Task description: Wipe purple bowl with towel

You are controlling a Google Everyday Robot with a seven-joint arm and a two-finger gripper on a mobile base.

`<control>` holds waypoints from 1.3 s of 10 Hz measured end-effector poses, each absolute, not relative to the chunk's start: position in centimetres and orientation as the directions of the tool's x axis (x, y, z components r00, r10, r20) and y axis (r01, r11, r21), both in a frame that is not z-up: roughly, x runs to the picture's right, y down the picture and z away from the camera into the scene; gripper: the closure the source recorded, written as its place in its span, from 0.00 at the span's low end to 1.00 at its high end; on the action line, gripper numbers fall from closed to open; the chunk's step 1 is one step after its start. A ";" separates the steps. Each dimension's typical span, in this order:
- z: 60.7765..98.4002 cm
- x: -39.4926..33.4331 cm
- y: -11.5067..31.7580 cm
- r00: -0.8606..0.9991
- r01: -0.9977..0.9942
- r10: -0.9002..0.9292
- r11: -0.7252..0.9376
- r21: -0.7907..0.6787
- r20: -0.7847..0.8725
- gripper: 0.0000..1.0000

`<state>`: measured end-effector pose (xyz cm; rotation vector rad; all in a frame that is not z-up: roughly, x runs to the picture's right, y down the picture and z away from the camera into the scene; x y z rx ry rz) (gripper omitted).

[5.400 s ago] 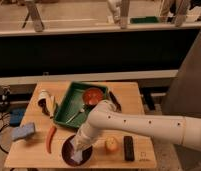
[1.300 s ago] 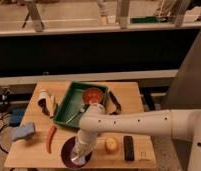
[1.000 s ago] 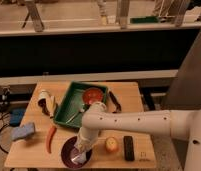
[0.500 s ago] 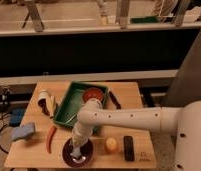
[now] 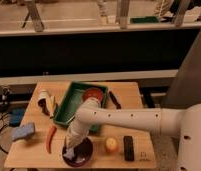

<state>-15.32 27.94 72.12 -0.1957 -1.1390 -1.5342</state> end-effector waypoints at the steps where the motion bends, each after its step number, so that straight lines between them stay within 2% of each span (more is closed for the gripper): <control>1: 71.5 -15.5 28.5 -0.343 0.820 -0.659 0.137 0.555 0.669 1.00; 8: 68.9 -12.7 30.6 -0.339 0.872 -0.626 0.071 0.485 0.702 1.00; 13: 69.7 -8.9 30.6 -0.249 0.925 -0.644 0.063 0.375 0.723 1.00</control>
